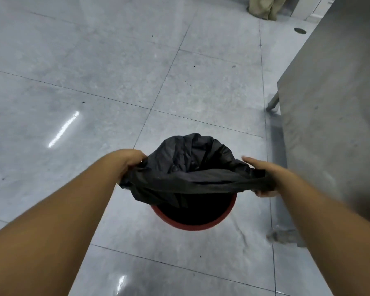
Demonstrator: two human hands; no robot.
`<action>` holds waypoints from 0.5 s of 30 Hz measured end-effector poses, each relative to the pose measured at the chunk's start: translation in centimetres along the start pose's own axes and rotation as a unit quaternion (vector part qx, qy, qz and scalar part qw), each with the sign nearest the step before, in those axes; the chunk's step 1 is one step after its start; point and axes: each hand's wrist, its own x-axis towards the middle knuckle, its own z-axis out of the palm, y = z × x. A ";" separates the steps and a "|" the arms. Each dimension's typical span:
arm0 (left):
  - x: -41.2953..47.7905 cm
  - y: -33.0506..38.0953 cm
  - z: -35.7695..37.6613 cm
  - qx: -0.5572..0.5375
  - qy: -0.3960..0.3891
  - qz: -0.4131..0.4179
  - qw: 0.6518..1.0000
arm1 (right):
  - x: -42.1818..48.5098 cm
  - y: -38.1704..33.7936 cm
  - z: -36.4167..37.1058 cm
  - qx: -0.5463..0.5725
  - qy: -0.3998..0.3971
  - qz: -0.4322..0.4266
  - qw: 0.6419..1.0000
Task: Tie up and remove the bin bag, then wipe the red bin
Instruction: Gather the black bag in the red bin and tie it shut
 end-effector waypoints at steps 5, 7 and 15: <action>1.2 1.3 0.0 0.134 0.041 0.064 0.988 | 2.4 -4.1 0.7 -0.178 0.040 -0.062 0.981; 1.4 1.4 -0.4 0.149 0.046 0.057 0.986 | 2.0 -5.7 0.8 -0.215 0.048 -0.108 0.969; -4.2 3.2 -1.7 -0.077 0.258 0.264 0.926 | -2.1 -9.8 -0.4 -0.058 0.142 -0.407 0.900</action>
